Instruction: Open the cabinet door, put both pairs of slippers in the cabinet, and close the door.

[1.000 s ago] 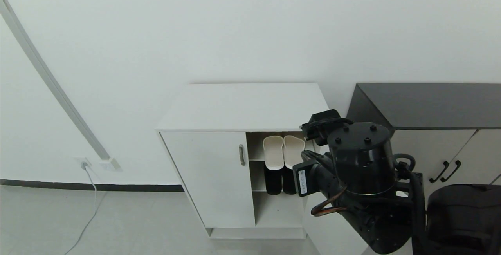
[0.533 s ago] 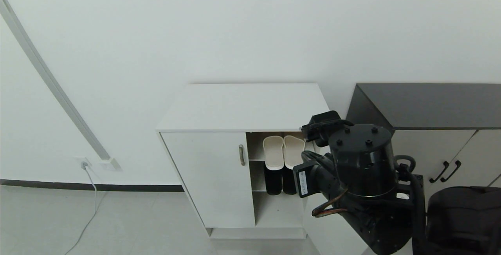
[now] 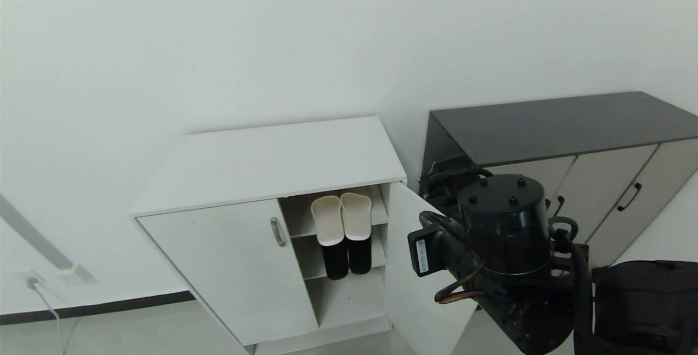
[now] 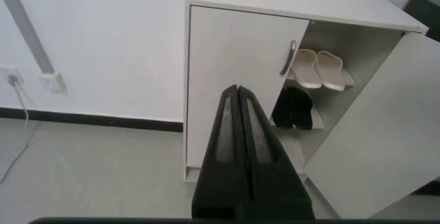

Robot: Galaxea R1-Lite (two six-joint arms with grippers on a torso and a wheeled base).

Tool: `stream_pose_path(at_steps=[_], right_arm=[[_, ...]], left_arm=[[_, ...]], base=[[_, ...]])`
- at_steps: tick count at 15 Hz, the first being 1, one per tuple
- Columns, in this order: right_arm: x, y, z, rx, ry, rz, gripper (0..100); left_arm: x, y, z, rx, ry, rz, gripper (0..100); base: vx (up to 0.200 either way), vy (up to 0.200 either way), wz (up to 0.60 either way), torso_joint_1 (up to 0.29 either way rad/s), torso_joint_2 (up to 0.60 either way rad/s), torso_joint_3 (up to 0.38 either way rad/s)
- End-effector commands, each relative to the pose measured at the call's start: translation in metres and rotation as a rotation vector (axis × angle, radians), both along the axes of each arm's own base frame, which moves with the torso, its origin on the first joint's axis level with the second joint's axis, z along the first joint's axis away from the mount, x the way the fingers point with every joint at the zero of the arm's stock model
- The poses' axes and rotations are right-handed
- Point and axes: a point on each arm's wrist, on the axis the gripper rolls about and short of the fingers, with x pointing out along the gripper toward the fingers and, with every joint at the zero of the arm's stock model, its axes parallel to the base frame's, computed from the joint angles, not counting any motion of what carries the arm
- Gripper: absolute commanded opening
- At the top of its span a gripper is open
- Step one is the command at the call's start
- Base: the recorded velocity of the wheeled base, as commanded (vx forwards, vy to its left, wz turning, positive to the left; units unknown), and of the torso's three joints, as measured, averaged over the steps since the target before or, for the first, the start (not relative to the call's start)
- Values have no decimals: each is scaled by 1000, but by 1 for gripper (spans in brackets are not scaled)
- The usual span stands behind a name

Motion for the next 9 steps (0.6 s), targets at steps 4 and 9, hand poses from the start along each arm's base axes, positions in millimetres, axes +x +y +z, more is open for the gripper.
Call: stream_pose_path(at_steps=[4, 9], right_arm=[[1, 0, 0, -1, 1, -3, 0], [1, -2, 1, 1, -1, -6, 0]], left_arm=[[0, 0, 0, 0, 1, 2, 0], [0, 0, 0, 0, -1, 2, 0]], base=[[0, 0, 0, 0, 0, 0], [-80, 0, 0, 0, 2, 1]])
